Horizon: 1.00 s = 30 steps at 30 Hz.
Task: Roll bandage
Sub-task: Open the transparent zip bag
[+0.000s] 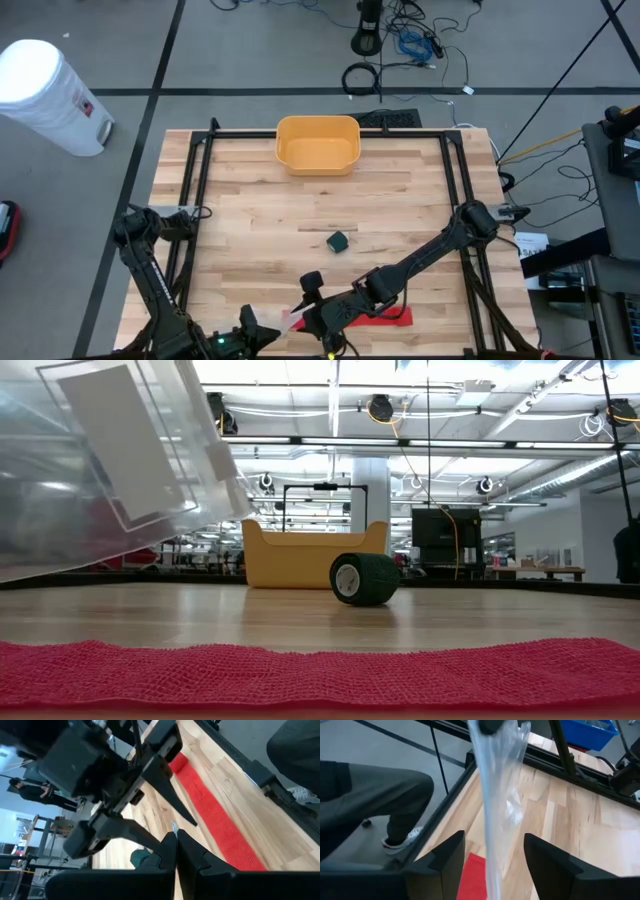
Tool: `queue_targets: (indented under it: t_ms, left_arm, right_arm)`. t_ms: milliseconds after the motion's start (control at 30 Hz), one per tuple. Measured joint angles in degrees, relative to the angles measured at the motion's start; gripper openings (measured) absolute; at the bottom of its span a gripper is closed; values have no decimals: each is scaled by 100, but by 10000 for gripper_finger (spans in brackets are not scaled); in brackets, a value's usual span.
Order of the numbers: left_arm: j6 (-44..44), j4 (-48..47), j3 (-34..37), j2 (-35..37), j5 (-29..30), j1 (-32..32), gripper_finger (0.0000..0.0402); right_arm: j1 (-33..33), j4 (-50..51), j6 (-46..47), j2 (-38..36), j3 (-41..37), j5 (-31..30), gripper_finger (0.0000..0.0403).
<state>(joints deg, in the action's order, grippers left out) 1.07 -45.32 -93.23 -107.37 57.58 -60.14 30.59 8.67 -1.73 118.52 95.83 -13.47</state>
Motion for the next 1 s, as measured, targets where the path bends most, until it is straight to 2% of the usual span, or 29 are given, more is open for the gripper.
queue_targets:
  t_ms: [300,467,833,1000]
  left_arm:
    - [2,2,0,0,12,-90,6]
    - [3,27,0,0,12,-112,6]
    - [2,31,0,0,16,-107,6]
    - [6,32,0,0,18,-107,6]
  right_arm:
    - [-18,4,-139,0,0,-26,185]
    - [-12,173,-141,-57,0,-451,185]
    - [-22,185,-47,-51,-2,-407,185]
    - [-22,183,21,-51,-2,-193,185]
